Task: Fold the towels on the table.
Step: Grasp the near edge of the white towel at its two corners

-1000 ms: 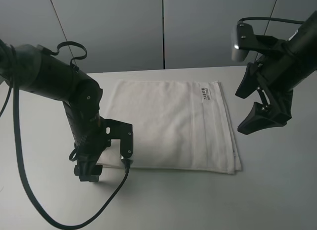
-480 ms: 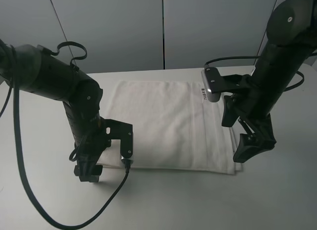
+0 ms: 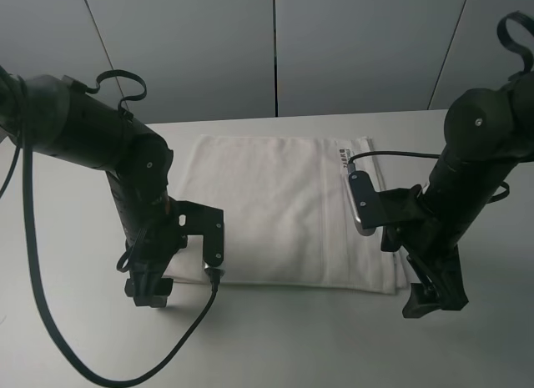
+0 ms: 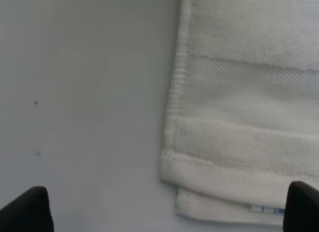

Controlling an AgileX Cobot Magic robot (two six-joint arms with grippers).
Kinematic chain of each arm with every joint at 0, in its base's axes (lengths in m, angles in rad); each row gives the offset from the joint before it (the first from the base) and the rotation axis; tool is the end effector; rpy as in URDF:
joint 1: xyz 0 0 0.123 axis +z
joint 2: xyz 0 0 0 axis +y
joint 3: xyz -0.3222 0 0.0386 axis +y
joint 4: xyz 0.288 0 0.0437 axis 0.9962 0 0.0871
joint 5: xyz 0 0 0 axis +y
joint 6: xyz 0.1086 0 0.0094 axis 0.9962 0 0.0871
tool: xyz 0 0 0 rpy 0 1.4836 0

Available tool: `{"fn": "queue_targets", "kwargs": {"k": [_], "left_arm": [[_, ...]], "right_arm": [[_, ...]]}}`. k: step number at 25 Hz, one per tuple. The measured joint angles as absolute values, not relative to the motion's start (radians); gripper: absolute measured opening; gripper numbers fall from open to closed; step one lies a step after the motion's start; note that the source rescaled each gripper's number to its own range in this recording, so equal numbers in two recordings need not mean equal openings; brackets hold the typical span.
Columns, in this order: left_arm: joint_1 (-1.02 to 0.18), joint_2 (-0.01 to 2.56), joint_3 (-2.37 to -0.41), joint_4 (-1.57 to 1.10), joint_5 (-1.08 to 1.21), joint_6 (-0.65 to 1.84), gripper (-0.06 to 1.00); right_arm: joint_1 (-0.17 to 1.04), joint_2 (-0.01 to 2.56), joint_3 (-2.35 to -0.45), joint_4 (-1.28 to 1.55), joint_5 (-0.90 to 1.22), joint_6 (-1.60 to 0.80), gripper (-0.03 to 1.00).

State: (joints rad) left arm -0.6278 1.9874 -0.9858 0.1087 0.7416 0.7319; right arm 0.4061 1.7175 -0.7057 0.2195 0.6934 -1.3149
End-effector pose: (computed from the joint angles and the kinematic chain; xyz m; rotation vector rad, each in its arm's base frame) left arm 0.2869 -0.1983 0.0746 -2.0155 -2.2910 -0.0999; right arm 0.2431 0.1211 0.1072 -2.1788 2.2277 0.2230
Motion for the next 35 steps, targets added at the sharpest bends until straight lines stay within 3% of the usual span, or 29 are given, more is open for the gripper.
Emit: {"fn": "queue_targets", "kwargs": {"k": [29,35], "left_arm": [[-0.628,1.988,-0.986,0.117,0.713,0.726,1.0],[-0.628,1.99,-0.986,0.117,0.71,0.726,1.0]], "right_arm": [[0.468,1.803,-0.697,0.167,0.591,-1.302,1.0],[0.503,1.823,-0.697,0.125,0.552,-1.274,0.93]]}}
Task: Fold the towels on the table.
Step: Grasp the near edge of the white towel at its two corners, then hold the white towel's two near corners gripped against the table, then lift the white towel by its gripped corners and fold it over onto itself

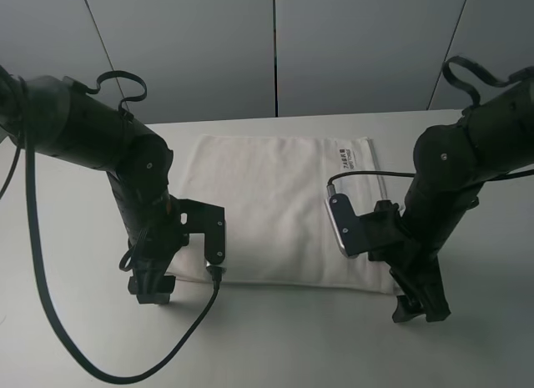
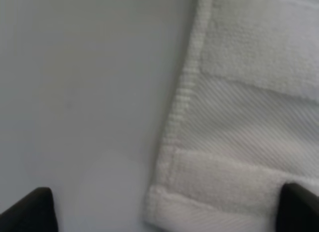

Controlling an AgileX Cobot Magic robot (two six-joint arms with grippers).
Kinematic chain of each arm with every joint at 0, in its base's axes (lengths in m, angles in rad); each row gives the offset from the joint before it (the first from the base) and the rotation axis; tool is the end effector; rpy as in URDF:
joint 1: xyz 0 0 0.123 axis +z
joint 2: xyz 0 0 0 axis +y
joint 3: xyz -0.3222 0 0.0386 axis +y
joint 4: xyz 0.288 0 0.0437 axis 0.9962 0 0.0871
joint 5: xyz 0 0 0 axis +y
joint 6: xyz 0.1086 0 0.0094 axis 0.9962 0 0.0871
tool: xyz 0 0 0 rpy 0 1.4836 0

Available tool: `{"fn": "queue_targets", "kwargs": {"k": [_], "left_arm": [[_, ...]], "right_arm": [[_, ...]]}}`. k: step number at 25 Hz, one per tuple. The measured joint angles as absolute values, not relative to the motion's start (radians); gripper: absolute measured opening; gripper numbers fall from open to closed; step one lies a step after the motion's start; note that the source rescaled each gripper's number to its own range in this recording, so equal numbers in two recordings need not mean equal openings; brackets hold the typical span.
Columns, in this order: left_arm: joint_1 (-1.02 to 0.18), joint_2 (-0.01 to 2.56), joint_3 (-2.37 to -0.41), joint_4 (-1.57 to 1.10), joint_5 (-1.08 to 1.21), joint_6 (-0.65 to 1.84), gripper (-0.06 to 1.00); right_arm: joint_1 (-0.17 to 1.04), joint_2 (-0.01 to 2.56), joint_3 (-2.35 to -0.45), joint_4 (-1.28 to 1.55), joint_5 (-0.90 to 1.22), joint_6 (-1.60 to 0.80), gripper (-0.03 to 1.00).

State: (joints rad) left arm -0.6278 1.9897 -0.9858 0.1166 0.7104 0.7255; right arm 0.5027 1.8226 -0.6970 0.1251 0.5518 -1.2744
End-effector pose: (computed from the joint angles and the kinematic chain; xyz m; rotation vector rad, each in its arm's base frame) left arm 0.2897 -0.2001 0.0736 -2.0353 -2.3116 -0.1089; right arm 0.2413 0.1408 0.0756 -2.3227 2.1033 0.1051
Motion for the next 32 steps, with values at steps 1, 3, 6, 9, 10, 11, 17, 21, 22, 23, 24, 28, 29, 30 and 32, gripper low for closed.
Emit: {"fn": "queue_targets", "kwargs": {"k": [1,3,6,9,10,11,17,21,22,23,24,28,29,30,32], "left_arm": [[-0.628,1.99,-0.986,0.117,0.71,0.726,1.0],[-0.628,1.99,-0.986,0.117,0.71,0.726,1.0],[-0.628,1.99,-0.986,0.117,0.71,0.726,1.0],[-0.628,1.99,-0.986,0.118,0.708,0.726,1.0],[-0.628,1.99,-0.986,0.118,0.708,0.726,1.0],[-0.628,1.99,-0.986,0.118,0.707,0.726,1.0],[-0.628,1.99,-0.986,0.12,0.694,0.724,1.0],[-0.628,1.992,-0.986,0.162,0.671,0.681,0.8],[-0.628,1.992,-0.986,0.175,0.668,0.665,0.68],[-0.628,1.992,-0.986,0.186,0.663,0.651,0.57],[-0.628,1.992,-0.986,0.198,0.661,0.636,0.42],[-0.628,1.995,-0.989,0.223,0.645,0.597,0.02],[-0.628,1.995,-0.989,0.227,0.645,0.588,0.01],[-0.628,1.995,-0.989,0.231,0.645,0.578,0.0],[-0.628,1.995,-0.989,0.231,0.645,0.56,0.0]], "right_arm": [[0.511,1.825,-0.697,0.118,0.544,-1.27,0.92],[0.519,1.832,-0.697,0.116,0.531,-1.265,0.88],[0.52,1.84,-0.701,0.107,0.512,-1.255,0.75],[0.521,1.845,-0.707,0.094,0.5,-1.24,0.47],[0.522,1.845,-0.707,0.089,0.495,-1.232,0.35],[0.523,1.845,-0.707,0.087,0.484,-1.223,0.25],[0.523,1.845,-0.707,0.072,0.474,-1.184,0.0],[0.523,1.845,-0.707,0.072,0.474,-1.15,0.0],[0.523,1.845,-0.707,0.072,0.474,-1.14,0.0],[0.523,1.845,-0.707,0.072,0.474,-1.132,0.0],[0.523,1.845,-0.707,0.072,0.474,-1.117,0.0],[0.523,1.845,-0.707,0.072,0.472,-1.059,0.0],[0.523,1.845,-0.707,0.072,0.472,-1.044,0.0],[0.523,1.845,-0.707,0.072,0.472,-1.032,0.0],[0.523,1.845,-0.707,0.074,0.472,-1.012,0.0]]}}
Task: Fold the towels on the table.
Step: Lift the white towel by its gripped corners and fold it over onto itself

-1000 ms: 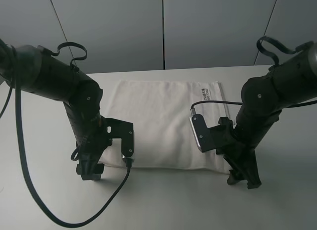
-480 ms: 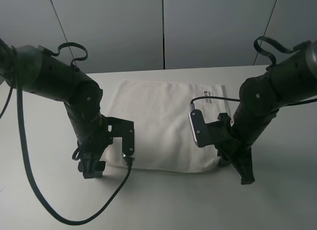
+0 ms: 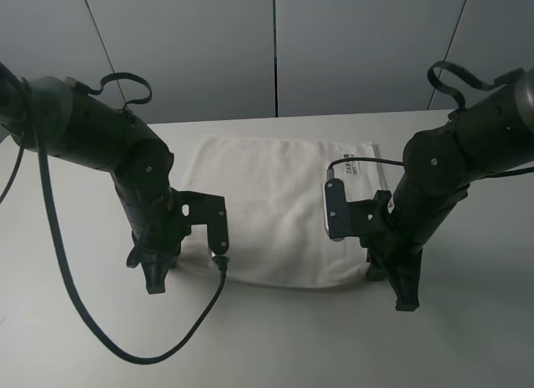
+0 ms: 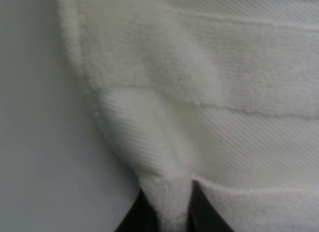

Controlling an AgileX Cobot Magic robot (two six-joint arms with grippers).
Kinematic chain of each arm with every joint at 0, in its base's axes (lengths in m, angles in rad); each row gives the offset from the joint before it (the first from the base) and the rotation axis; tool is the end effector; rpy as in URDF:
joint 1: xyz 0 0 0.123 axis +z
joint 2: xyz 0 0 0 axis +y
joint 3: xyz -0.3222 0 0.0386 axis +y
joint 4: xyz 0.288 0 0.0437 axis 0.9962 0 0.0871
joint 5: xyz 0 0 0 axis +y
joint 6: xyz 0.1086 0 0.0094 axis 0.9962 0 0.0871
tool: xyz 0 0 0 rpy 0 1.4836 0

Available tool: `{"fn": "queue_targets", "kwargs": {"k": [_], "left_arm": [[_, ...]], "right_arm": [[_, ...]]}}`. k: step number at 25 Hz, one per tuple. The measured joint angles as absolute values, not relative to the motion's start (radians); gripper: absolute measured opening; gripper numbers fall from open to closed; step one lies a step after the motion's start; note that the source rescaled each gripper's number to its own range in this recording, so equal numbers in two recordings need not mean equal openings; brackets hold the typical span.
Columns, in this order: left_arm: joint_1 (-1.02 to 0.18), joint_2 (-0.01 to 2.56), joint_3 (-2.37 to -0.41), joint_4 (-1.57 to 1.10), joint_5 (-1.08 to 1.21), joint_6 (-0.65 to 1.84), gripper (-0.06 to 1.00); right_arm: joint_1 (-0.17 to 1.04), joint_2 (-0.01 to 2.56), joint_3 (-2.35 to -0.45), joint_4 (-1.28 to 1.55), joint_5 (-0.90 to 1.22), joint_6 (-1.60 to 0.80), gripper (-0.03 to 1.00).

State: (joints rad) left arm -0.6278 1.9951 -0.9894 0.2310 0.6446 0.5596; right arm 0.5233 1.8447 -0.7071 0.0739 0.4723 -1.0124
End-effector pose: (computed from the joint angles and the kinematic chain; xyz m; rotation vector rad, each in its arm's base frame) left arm 0.3010 -0.1999 0.0730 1.9772 2.4157 0.2173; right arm 0.2495 0.1482 0.0709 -2.0704 2.2888 0.0347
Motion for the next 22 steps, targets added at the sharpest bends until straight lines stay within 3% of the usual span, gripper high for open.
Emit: {"fn": "queue_targets", "kwargs": {"k": [6,22], "left_arm": [[-0.628,1.989,-0.989,0.231,0.665,0.549,0.0],[-0.704,1.897,-0.981,0.104,0.861,0.519,0.0]], "right_arm": [[0.523,1.831,-0.707,0.146,0.492,-1.002,0.0],[0.526,1.612,-0.696,0.28,0.779,-0.996,0.0]]}}
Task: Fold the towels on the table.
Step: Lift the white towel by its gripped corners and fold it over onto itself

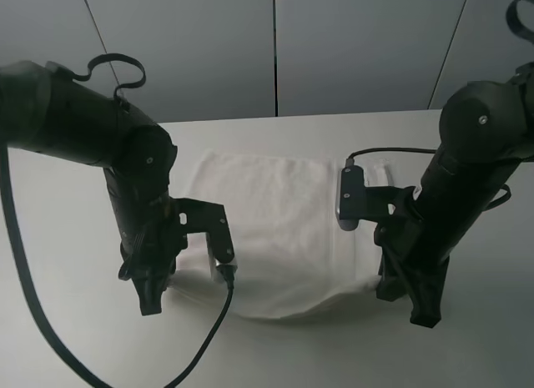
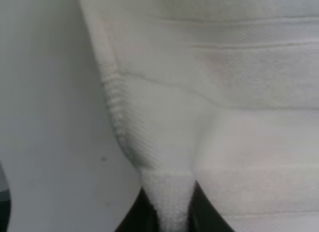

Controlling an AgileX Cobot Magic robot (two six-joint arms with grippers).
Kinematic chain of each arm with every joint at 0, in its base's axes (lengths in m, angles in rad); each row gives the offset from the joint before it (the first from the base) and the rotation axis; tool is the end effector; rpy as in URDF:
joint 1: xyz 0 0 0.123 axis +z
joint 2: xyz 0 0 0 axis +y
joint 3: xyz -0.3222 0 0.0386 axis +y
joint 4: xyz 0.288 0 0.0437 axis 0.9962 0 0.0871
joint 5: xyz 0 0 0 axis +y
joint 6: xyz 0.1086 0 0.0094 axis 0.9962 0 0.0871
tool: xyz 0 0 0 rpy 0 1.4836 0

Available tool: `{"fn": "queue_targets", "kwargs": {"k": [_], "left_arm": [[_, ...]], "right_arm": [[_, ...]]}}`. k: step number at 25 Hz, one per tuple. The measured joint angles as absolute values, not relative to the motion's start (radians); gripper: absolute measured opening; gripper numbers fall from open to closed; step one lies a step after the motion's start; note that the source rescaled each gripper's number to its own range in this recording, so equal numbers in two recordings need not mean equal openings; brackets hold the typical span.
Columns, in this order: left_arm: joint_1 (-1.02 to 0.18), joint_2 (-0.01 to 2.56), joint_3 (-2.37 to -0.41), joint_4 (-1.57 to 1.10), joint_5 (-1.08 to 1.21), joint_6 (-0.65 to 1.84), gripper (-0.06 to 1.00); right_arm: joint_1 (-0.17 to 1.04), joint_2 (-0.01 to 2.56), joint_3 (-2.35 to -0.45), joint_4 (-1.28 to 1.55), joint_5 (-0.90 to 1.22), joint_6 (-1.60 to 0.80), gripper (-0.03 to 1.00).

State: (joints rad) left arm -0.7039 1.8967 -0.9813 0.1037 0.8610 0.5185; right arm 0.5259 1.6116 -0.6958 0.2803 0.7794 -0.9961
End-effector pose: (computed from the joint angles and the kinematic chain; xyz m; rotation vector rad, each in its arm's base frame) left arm 0.2626 -0.2117 0.1063 -1.8261 -2.4154 -0.1292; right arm 0.2141 0.1488 0.1347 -1.9093 2.4644 0.3068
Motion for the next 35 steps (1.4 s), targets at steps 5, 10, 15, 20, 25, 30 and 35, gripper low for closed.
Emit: {"fn": "queue_targets", "kwargs": {"k": [5,10,15,20,25,30,35], "left_arm": [[-0.706,1.809,-0.979,0.082,0.897,0.461,0.0],[-0.706,1.718,-0.979,0.08,0.89,0.303,0.02],[-0.706,1.657,-0.979,0.082,0.852,0.183,0.02],[-0.706,1.637,-0.979,0.093,0.817,0.076,0.02],[-0.699,1.636,-0.979,0.124,0.768,-0.048,0.04],[-0.643,1.636,-0.979,0.129,0.701,-0.127,0.06],[-0.587,1.636,-0.979,0.132,0.626,-0.146,0.06]], "right_arm": [[0.526,1.524,-0.694,0.299,0.849,-0.939,0.0],[0.526,1.456,-0.694,0.299,0.853,-0.758,0.0],[0.526,1.427,-0.694,0.297,0.835,-0.573,0.0],[0.526,1.427,-0.716,0.25,0.805,-0.389,0.0],[0.526,1.423,-0.746,0.169,0.767,-0.22,0.0],[0.526,1.423,-0.746,0.049,0.691,-0.039,0.0],[0.526,1.423,-0.746,-0.062,0.592,0.107,0.0]]}}
